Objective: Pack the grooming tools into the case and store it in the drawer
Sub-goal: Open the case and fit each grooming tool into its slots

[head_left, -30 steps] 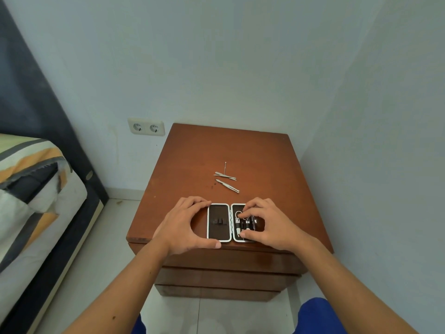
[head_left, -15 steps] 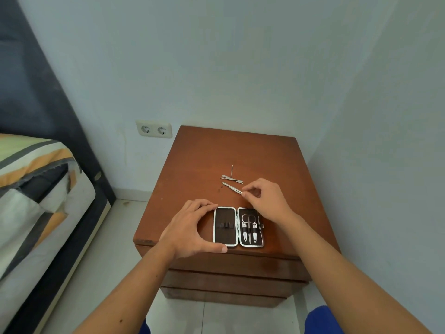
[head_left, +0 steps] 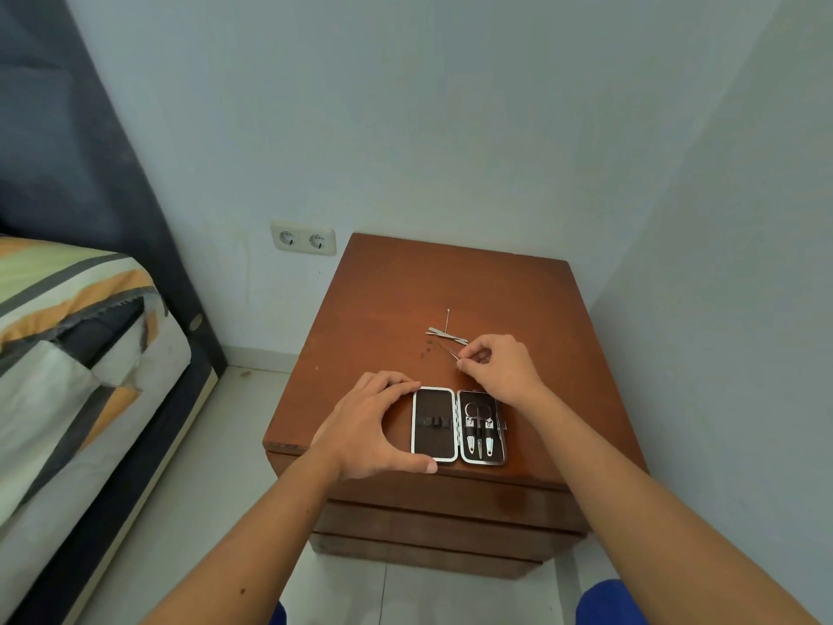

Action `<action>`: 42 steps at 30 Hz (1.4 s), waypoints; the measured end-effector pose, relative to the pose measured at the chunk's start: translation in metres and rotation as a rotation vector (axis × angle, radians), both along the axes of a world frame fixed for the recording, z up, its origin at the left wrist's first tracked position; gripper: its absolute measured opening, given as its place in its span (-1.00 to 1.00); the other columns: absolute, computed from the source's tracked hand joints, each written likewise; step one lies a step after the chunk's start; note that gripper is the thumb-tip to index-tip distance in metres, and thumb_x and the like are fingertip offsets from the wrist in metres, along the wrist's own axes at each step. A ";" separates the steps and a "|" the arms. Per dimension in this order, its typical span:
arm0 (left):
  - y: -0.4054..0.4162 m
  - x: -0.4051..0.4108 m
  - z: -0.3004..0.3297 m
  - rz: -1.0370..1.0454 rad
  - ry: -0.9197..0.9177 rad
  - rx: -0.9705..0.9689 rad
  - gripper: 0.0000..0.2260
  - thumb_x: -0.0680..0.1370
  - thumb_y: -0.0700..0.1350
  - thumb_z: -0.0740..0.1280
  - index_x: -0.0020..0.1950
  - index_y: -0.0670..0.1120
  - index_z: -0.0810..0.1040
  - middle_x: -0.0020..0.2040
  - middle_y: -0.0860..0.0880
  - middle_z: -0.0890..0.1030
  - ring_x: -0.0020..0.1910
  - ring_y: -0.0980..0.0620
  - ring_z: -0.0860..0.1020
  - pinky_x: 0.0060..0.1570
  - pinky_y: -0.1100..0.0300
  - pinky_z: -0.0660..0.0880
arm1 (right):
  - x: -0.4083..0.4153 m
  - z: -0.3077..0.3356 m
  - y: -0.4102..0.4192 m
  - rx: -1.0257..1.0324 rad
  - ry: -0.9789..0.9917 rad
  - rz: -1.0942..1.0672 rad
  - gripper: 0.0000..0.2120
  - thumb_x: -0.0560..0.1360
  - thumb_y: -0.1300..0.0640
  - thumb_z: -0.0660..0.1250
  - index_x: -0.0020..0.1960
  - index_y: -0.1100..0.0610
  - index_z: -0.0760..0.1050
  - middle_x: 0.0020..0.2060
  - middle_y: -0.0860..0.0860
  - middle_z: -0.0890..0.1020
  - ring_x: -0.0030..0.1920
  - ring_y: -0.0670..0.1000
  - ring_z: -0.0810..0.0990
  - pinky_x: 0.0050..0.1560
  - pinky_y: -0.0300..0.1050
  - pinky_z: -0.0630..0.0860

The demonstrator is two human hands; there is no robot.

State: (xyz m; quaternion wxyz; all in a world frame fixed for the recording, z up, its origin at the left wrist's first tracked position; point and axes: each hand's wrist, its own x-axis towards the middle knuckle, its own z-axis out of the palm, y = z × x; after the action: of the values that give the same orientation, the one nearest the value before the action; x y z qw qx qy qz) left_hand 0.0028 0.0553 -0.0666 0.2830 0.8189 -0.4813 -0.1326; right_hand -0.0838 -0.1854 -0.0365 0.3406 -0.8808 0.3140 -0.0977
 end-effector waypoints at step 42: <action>0.000 0.000 -0.001 -0.002 -0.010 -0.013 0.01 0.22 0.53 0.54 0.57 0.16 0.39 0.36 0.37 0.33 0.36 0.30 0.27 0.32 0.24 0.30 | -0.012 -0.010 0.016 0.396 -0.171 0.308 -0.58 0.48 0.12 0.59 0.25 -0.13 0.56 -0.14 0.06 0.77 -0.19 -0.06 0.63 0.09 -0.01 0.57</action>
State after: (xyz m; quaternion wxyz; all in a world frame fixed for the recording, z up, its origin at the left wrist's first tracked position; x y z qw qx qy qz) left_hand 0.0033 0.0552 -0.0680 0.2858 0.8171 -0.4846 -0.1257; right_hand -0.0961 -0.1690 -0.0466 0.5425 -0.8230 0.1593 -0.0554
